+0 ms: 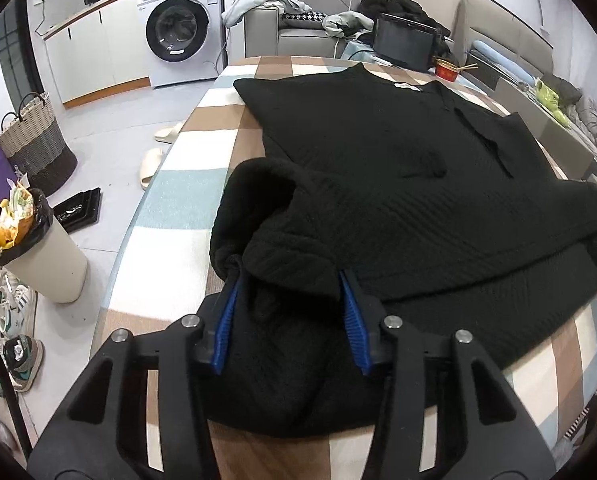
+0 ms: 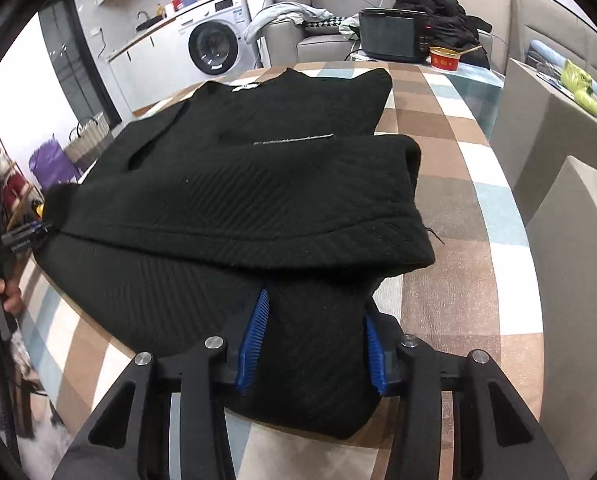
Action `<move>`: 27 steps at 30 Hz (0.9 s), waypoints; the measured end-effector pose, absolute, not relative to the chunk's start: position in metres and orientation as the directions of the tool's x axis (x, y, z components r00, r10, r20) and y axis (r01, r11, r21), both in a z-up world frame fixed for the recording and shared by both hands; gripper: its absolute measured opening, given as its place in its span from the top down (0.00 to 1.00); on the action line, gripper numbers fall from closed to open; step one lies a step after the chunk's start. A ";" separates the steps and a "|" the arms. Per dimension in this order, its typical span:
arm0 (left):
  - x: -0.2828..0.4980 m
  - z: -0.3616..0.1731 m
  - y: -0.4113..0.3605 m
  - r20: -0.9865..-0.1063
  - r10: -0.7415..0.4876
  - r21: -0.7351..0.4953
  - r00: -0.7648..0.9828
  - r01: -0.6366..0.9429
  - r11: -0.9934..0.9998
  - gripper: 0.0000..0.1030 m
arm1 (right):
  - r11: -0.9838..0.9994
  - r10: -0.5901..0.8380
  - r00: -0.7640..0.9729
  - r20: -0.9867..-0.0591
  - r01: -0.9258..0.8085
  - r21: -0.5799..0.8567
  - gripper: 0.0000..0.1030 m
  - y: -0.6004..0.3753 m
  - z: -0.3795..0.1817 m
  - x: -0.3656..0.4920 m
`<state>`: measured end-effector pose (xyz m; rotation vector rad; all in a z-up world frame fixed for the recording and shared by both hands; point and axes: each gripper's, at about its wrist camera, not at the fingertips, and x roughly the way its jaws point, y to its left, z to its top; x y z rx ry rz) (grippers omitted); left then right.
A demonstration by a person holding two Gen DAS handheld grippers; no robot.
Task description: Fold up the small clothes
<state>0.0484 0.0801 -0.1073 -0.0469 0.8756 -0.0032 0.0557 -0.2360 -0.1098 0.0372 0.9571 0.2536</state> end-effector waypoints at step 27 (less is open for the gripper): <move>-0.044 -0.074 0.107 -0.759 -0.132 -0.222 0.637 -0.063 0.973 0.37 | 0.919 0.388 0.588 -0.710 -0.192 0.344 0.47 -0.272 -0.086 -0.004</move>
